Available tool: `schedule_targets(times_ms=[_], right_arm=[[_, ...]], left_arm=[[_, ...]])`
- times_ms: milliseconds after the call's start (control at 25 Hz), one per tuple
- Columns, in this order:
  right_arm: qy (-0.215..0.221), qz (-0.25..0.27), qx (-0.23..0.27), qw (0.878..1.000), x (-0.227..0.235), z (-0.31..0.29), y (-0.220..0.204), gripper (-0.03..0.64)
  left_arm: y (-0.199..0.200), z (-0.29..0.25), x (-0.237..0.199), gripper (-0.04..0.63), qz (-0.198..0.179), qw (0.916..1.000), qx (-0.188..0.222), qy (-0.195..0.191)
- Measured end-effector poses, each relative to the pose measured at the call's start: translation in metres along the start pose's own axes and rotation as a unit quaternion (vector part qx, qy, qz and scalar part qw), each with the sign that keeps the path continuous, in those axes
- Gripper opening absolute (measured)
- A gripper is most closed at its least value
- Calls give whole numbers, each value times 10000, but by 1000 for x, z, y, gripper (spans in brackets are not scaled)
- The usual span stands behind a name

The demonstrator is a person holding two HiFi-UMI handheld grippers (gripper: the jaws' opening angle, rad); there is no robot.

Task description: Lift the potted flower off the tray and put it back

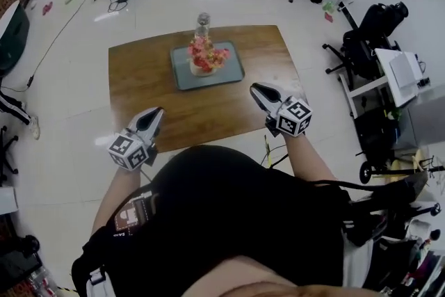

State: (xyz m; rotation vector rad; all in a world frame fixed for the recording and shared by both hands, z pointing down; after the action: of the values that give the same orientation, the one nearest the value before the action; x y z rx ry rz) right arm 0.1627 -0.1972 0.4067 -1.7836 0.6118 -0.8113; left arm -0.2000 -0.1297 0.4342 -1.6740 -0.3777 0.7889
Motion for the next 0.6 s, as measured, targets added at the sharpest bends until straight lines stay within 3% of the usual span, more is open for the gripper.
schedule_targets(times_ms=[200,480,600], right_arm=[[127,-98,-101,9998,22,-34,-2,55],[801,-8,-342,9962,89,-45,-9,58],[872,69,-350,9956,107,-52,-1,60]], left_arm=[[1,-32,-28,-6,-70,9997,-201,-99],[-14,-84,-15,-6,-286,9980,-469,327],[-19,-95,-18,-6,-340,9970,-617,325]])
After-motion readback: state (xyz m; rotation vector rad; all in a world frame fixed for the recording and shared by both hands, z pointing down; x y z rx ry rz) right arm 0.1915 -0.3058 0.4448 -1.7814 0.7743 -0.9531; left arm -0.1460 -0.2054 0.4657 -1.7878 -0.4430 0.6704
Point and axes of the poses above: the fingertips, and each gripper's own axes: z backward along the fingers, x to its right, y out of its top, the point moved 6 cm from there along z, backward along the fingers, and after that the axes turned 4 degrees about -z, right-handed, at the moved point
